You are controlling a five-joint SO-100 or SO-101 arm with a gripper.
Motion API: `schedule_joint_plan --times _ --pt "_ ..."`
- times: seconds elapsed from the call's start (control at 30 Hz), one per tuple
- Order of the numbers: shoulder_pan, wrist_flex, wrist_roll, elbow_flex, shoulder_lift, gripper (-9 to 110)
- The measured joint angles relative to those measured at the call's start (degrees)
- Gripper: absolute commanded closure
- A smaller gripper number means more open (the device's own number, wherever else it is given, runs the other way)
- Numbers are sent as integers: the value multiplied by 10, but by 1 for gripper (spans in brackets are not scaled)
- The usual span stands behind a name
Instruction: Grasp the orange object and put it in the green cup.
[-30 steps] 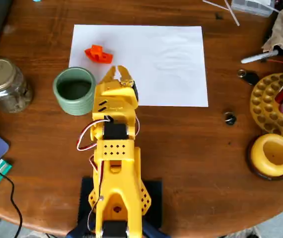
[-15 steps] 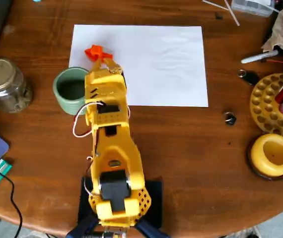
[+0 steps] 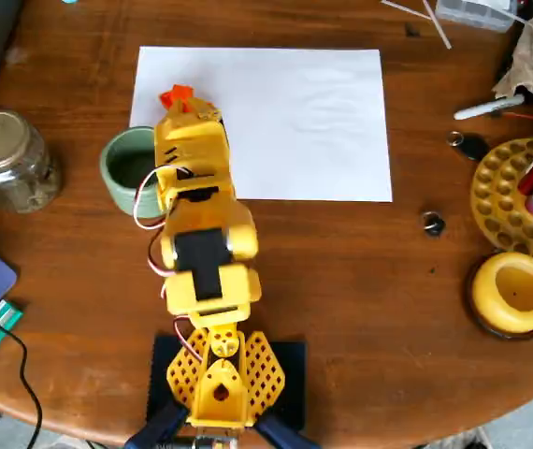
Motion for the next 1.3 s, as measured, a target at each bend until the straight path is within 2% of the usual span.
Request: schedule_joint_plan --times 0.57,0.9,1.17,1.3 --pt "0 -15 9 -82 -99 101" --pt "-15 -15 21 -120 -147 89" --pt "-23 -11 26 -148 -157 88" --pt "-23 38 32 -160 -157 87"
